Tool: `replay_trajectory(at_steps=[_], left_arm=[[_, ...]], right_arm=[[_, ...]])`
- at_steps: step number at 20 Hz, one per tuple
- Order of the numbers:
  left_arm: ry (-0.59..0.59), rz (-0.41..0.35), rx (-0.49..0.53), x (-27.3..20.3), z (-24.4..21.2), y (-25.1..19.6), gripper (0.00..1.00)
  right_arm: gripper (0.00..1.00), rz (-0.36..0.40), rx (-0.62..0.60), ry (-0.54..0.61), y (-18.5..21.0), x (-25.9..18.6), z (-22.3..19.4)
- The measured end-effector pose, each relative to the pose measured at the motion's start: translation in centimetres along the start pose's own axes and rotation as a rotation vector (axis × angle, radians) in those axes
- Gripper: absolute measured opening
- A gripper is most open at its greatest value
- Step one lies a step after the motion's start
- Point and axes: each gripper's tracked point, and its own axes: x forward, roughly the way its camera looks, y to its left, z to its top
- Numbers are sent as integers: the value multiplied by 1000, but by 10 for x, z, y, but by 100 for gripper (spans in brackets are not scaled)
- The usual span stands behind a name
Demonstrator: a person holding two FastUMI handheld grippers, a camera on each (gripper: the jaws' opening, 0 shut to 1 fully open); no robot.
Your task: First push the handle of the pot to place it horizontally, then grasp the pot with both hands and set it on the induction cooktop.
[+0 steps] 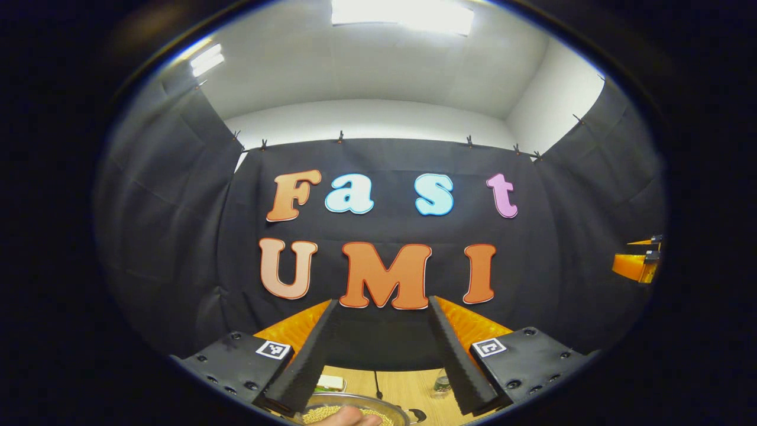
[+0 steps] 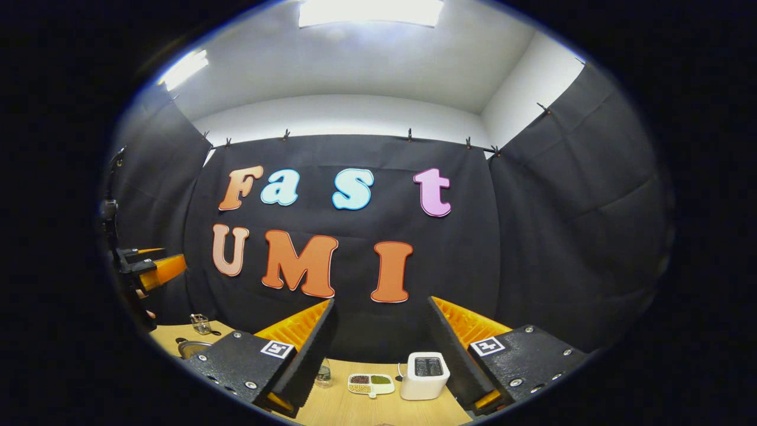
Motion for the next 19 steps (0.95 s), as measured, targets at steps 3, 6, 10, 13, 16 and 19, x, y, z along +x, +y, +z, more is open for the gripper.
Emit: replay_trajectory(at_steps=[3, 6, 10, 13, 16, 19], left_arm=[[-3, 14, 6, -6, 0, 3, 99], [-8, 48, 19, -6, 3, 10, 99], [11, 43, 20, -6, 1, 3, 99], [6, 42, 22, -10, 3, 3, 99], [-6, 35, 21, -12, 5, 3, 99], [-10, 26, 18, -15, 5, 1, 99]], right_arm=[[93, 2, 4, -1, -5, -4, -2], [93, 7, -3, -4, -4, -4, -3], [93, 19, 12, -3, 0, -6, -4], [93, 5, 11, -7, -6, -6, -3], [97, 8, 12, -15, -5, -8, -3], [97, 12, 13, -20, -1, -7, -2]])
